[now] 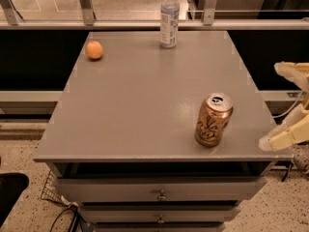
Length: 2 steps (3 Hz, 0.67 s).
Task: Move orange can near orange
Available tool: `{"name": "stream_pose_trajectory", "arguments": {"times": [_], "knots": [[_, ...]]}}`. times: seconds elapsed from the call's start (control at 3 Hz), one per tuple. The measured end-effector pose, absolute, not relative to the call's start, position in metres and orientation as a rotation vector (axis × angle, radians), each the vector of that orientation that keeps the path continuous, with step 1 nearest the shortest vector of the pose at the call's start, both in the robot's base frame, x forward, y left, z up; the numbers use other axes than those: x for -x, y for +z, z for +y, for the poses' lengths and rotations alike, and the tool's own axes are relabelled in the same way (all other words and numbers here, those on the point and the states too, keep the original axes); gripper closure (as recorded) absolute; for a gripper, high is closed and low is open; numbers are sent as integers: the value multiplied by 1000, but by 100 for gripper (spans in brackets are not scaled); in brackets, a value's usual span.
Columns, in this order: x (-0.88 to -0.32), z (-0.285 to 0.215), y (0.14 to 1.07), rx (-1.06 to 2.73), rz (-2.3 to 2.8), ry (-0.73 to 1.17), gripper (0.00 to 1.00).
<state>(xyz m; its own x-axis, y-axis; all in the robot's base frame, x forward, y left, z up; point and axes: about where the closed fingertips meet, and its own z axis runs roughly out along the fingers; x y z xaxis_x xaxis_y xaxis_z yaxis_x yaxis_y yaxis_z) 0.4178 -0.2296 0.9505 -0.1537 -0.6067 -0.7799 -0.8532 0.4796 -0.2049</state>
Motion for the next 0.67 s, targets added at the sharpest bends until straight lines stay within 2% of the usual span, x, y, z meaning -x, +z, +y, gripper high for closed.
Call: {"name": "stream_pose_trajectory", "arguments": {"times": [0.67], "knots": [[-419, -220, 930, 1071, 1745, 545, 0]]}}
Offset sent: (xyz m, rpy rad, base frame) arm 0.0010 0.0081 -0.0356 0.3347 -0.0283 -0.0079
